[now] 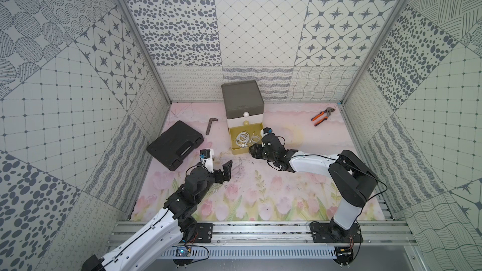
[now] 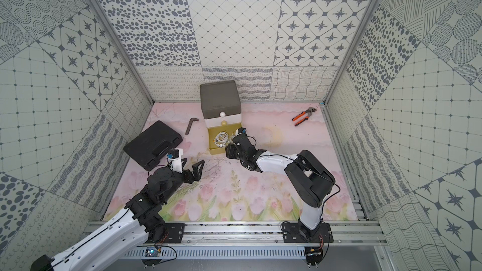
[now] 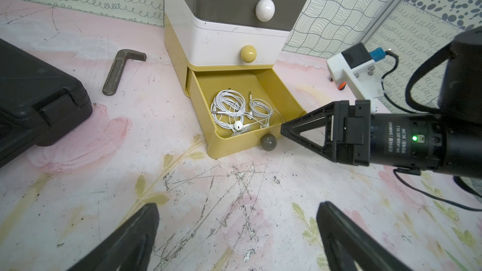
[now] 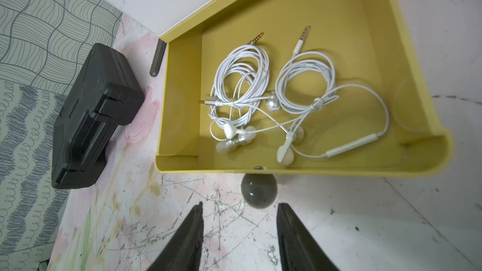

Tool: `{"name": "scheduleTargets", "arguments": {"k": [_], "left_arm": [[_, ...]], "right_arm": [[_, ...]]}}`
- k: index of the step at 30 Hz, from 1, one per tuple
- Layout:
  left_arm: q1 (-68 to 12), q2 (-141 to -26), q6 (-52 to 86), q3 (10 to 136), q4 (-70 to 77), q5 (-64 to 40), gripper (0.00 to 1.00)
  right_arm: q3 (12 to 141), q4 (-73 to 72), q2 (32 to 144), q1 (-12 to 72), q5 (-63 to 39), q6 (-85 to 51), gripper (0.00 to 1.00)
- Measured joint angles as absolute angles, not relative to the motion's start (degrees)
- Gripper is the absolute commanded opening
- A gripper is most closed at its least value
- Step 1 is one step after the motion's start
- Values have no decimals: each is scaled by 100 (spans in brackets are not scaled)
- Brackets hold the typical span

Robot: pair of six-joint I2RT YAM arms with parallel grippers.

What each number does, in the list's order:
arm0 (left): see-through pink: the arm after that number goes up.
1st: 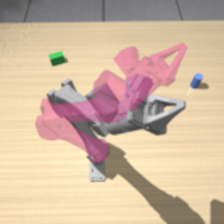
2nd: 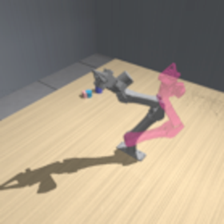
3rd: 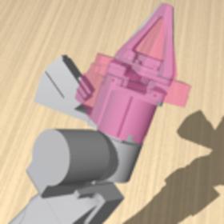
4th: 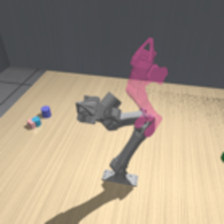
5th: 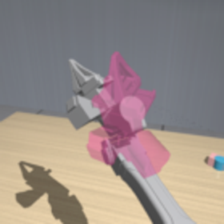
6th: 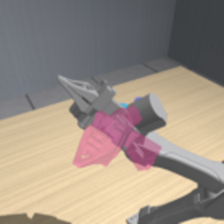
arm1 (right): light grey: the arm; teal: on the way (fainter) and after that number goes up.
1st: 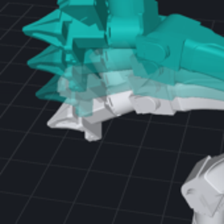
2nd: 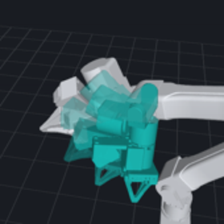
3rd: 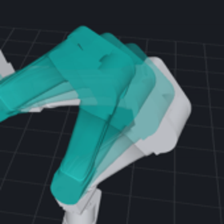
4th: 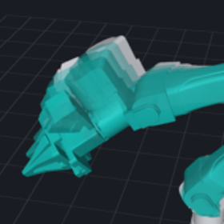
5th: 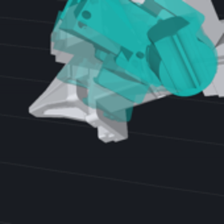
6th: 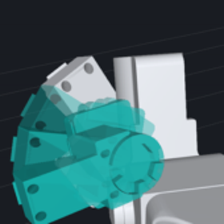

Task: Place the wired earphones into the drawer by color
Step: Close the drawer in the storage box.

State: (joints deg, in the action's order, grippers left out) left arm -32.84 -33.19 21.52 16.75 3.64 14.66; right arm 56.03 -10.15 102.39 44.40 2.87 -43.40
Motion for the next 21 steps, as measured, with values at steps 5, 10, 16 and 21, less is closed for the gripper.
{"name": "scheduleTargets", "arguments": {"k": [5,10,16,21], "left_arm": [[-3284,-3310,2152,1675,364,1455,99],[-3284,-3306,2152,1675,364,1452,99],[-3284,-3301,2152,1675,364,1452,99],[-3284,-3299,2152,1675,364,1452,99]], "right_arm": [[5548,-1216,10370,4440,309,-4364,41],[5494,-1354,10499,4440,375,-4399,38],[5494,-1476,10619,4440,489,-4412,36],[5494,-1614,10698,4440,574,-4410,35]]}}
